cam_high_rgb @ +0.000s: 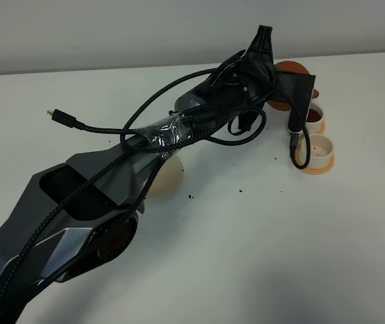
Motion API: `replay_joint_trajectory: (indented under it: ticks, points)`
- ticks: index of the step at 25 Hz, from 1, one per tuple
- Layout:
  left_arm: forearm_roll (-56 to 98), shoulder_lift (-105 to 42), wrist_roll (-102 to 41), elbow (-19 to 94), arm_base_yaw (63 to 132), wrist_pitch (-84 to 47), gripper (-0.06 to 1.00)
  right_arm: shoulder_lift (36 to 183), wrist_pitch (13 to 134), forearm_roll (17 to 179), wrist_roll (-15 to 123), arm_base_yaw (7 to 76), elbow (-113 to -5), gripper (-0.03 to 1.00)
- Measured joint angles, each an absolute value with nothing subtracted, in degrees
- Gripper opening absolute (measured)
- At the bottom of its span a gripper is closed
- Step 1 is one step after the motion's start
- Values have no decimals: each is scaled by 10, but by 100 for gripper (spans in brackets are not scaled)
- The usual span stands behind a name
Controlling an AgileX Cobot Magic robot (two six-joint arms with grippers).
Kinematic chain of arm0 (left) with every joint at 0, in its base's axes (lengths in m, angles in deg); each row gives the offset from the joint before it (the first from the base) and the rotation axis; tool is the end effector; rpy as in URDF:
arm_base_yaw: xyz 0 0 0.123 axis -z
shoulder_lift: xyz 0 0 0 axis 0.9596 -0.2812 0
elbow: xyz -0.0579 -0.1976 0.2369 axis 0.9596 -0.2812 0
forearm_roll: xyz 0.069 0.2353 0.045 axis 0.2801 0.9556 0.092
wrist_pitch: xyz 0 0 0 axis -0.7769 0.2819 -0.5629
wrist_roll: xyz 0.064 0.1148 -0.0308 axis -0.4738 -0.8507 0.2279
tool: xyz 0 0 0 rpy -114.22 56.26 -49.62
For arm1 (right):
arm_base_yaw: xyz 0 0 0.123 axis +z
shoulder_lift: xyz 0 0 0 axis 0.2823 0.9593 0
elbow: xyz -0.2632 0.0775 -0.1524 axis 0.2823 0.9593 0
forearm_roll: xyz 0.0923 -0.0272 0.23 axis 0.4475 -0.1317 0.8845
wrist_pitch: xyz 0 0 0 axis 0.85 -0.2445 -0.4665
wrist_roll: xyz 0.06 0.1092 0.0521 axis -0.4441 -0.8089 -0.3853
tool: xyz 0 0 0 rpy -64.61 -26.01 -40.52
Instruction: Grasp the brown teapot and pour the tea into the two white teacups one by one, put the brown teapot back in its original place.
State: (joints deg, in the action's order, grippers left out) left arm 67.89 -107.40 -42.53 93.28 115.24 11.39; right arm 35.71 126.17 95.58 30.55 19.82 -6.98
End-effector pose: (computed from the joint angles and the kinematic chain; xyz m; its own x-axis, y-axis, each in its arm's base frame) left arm 0.5044 -0.3922 0.1533 0.3192 0.9475 -0.0176 0.5600 -0.1736 0.8101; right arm 0.0009 0.0123 0.2511 -0.4799 0.0322 -0.8767 -0.1098 0.9893 0.0964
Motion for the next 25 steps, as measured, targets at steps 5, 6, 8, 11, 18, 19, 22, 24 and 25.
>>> replay_joint_trajectory:
  ticks: [5, 6, 8, 11, 18, 19, 22, 24, 25]
  points:
    - [672, -1068, -331, 933, 1144, 164, 12, 357, 1262, 956, 305, 198, -70, 37]
    - [672, -1066, -318, 933, 1141, 176, 12, 357, 1262, 956, 305, 198, -70, 37]
    - [669, -1060, -301, 933, 1137, 196, 12, 357, 1262, 956, 305, 198, -70, 37]
    - [648, -1047, -287, 933, 1133, 217, 12, 357, 1262, 956, 305, 198, -70, 37]
    - [567, -1022, -328, 933, 1133, 289, 12, 357, 1262, 956, 305, 198, -70, 37]
    - [554, -1020, -337, 933, 1132, 309, 12, 357, 1262, 956, 305, 198, -70, 37]
    - [520, -1009, -348, 933, 1132, 358, 12, 357, 1262, 956, 305, 198, -70, 37]
    - [500, -1000, -347, 933, 1132, 382, 12, 357, 1262, 956, 305, 198, -70, 37]
    - [491, -998, -345, 934, 1132, 389, 12, 357, 1262, 956, 305, 198, -70, 37]
